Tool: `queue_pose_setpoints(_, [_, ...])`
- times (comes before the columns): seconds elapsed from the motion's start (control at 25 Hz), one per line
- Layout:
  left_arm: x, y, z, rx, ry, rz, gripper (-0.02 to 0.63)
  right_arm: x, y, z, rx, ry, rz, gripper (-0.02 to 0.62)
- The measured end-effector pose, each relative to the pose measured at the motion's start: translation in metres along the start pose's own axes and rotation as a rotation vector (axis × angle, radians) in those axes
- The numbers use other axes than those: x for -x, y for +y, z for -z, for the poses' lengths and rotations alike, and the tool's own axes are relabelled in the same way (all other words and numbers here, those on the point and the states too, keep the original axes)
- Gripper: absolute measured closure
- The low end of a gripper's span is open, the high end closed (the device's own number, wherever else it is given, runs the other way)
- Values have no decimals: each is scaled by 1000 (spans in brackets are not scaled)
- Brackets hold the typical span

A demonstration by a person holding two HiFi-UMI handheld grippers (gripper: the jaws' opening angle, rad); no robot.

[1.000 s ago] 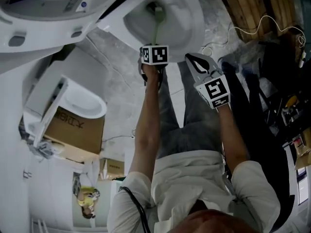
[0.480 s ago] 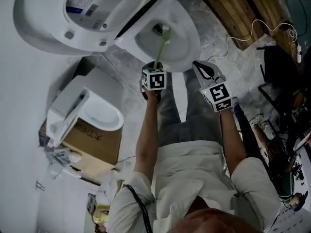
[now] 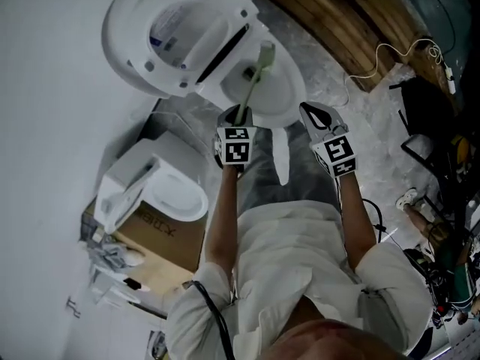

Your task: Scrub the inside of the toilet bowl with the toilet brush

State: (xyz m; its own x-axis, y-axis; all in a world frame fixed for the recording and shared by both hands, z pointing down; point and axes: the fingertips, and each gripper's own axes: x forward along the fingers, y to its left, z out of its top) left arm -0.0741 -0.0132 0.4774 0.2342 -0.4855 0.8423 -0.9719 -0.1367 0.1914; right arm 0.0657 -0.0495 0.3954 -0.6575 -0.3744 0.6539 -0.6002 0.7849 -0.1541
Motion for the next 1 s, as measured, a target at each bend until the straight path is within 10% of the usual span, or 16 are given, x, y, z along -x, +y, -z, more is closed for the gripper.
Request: queue_pose_setpoints(1.0, [190,-18,-144,-179,-502,45,506,98,31,-171,216,-323,70,592])
